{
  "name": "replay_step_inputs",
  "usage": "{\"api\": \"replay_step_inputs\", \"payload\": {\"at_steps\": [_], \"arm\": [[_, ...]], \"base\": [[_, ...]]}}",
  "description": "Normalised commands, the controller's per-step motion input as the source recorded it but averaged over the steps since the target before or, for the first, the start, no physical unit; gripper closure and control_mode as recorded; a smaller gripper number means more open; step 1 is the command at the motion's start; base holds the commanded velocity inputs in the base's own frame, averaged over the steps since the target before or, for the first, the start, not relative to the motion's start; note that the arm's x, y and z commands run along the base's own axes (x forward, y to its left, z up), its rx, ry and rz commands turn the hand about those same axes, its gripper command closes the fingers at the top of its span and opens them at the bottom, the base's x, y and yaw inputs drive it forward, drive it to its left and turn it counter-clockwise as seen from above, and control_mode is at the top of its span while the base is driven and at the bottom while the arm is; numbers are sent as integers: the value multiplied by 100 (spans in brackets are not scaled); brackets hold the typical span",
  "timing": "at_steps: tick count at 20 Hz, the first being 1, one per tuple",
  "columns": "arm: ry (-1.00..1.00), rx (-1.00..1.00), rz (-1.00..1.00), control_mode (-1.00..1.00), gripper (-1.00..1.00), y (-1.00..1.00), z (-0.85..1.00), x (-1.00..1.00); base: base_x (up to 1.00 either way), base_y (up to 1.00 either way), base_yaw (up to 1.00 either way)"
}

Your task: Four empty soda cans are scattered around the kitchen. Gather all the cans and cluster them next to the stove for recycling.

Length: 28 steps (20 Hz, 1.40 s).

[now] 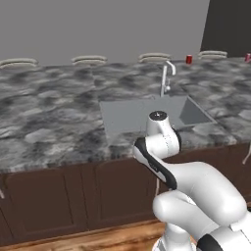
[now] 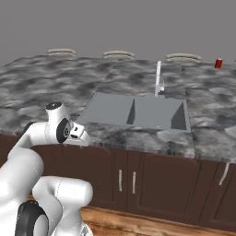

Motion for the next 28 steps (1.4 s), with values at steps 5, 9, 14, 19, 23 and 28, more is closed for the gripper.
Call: {"api": "replay_step_inputs", "payload": {"at_steps": [5, 9, 14, 19, 23, 28], "arm": [[0, 0, 0, 100, -100, 0, 0, 0], [0, 0, 0, 100, -100, 0, 0, 0], [0, 0, 0, 100, -100, 0, 0, 0], [0, 0, 0, 100, -100, 0, 0, 0], [0, 0, 0, 100, -100, 0, 0, 0], [0, 0, 0, 100, -100, 0, 0, 0]], "base": [[1, 100, 0], [0, 100, 0], [3, 98, -5], [11, 99, -10], [2, 95, -10], [-1, 100, -9]]}}
